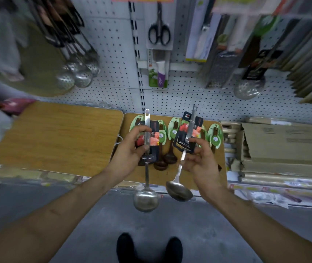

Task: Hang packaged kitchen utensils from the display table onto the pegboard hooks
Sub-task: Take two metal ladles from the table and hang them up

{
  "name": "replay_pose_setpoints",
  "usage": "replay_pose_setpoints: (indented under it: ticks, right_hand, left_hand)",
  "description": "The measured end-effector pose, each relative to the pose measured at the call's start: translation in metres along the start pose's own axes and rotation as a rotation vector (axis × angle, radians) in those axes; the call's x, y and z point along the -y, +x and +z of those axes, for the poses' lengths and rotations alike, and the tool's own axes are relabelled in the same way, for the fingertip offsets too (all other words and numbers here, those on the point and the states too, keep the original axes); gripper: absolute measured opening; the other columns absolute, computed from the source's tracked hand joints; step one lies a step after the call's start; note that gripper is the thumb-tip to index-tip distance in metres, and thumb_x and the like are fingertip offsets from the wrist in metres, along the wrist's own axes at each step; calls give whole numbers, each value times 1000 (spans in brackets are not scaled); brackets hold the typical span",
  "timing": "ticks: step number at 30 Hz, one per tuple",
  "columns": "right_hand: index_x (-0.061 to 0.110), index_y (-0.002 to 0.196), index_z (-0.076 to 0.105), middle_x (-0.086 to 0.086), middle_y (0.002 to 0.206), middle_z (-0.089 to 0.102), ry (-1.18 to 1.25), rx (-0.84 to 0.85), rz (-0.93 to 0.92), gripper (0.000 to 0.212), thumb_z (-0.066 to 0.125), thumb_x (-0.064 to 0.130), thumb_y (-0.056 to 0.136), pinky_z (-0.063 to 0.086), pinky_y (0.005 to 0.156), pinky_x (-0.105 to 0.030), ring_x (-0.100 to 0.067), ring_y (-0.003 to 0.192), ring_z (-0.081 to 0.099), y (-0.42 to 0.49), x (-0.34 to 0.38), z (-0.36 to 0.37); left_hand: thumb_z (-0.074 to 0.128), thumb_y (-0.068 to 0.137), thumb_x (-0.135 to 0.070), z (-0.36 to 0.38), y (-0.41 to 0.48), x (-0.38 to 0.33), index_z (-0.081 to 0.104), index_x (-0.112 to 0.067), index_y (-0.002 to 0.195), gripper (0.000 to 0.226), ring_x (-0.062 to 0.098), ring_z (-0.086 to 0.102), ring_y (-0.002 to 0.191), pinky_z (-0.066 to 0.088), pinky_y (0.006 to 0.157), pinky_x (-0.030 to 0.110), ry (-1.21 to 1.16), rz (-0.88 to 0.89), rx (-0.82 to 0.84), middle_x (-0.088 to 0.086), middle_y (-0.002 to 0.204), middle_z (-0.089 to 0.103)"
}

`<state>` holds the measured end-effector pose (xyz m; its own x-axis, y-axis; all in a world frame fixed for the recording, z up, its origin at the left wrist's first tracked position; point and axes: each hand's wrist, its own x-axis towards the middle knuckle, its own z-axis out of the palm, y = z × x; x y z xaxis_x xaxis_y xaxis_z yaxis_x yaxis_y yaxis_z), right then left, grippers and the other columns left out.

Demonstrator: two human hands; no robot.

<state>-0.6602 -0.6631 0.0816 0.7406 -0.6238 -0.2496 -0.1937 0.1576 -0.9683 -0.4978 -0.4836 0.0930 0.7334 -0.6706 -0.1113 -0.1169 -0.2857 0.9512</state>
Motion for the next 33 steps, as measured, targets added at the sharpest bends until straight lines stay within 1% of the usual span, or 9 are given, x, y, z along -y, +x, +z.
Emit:
replay_pose_setpoints:
  ticks: [3,6,9,12,22,25,27,30,33]
  right_hand:
    - [31,131,61,11,108,66,-69,61,-49,83,61,-34,79,65,73,-32,-9,75,65,-28,24,1]
    - [47,131,59,24,110,68,-164,139,-121,87,68,-26,83,62,79,-25,-9,82,67,-52,46,1]
    - [59,131,58,-1,125,64,-209,201,-154,90,76,-16,86,64,90,-36,-17,94,69,-69,69,2]
    - [54,134,60,-14,133,59,-153,259,-175,88,78,-17,85,64,95,-44,-20,98,71,-83,94,10]
    - [44,142,58,0,143,57,-145,209,-316,83,85,-10,84,63,89,-27,-15,124,64,-141,157,61]
    - [49,140,59,1,146,59,-124,199,-321,83,82,-10,87,65,91,-34,-10,127,65,-155,170,73]
    - [55,140,58,9,150,57,-148,191,-345,84,82,-7,89,61,97,-30,-9,136,58,-163,179,80]
    - [58,140,57,14,152,56,-159,165,-390,86,84,-4,88,59,101,-29,-16,137,59,-172,199,87]
    - [62,140,56,26,147,56,-192,126,-454,87,82,-4,89,61,103,-40,-14,133,60,-181,228,90]
  left_hand:
    - [63,101,7,-9,-22,-35,58,-46,135,63,20,74,106,65,86,43,-15,-9,4,-5,118,74]
    - [62,101,8,-21,-43,-64,58,-43,136,62,35,70,107,62,94,55,-30,6,26,7,119,71]
    - [62,101,9,-37,-59,-91,59,-43,136,62,37,69,109,64,91,52,-48,25,28,9,122,69]
    - [64,100,6,-57,-71,-113,59,-44,137,62,32,71,109,64,94,49,-38,47,22,4,120,70]
    - [63,102,5,-134,-122,-156,60,-43,138,60,17,75,110,64,84,28,-46,167,48,-15,123,73]
    - [64,102,4,-154,-135,-166,59,-43,140,61,18,74,113,64,88,30,-28,187,44,-18,126,70]
    - [64,102,5,-166,-140,-176,58,-42,142,62,20,74,113,63,87,30,-38,208,48,-16,127,70]
    - [65,102,3,-183,-144,-200,57,-44,144,63,15,73,110,59,85,22,-7,264,44,-22,125,68]
    - [65,102,3,-196,-143,-231,58,-44,143,63,6,73,104,56,81,14,5,315,55,-24,117,71]
